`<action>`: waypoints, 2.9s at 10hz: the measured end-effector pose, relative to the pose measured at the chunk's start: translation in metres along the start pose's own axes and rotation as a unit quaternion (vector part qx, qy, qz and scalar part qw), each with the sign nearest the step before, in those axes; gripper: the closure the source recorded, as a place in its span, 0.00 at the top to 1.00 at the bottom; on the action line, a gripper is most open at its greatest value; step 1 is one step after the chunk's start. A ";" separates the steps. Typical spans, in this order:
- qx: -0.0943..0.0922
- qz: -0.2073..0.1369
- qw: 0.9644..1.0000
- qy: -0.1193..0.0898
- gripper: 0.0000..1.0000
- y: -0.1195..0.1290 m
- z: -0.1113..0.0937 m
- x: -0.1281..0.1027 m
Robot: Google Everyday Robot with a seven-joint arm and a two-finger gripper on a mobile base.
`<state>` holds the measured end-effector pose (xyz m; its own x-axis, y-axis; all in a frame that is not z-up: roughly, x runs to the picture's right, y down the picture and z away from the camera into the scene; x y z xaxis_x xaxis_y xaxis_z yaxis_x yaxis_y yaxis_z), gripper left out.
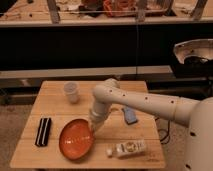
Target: Drag the ceramic bowl in a circle
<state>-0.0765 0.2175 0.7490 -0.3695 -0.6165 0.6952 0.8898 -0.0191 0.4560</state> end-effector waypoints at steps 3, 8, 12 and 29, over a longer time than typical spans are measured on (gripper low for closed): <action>0.018 -0.022 1.000 -0.003 0.00 -0.013 0.004 0.023; 0.078 0.027 0.996 0.018 0.00 0.031 -0.010 0.080; 0.084 0.086 0.993 0.014 0.00 0.092 -0.010 0.040; 0.057 -0.025 0.998 -0.001 0.00 0.014 0.002 0.080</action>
<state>-0.0944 0.1695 0.8125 -0.4137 -0.6160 0.6703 0.8334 0.0400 0.5512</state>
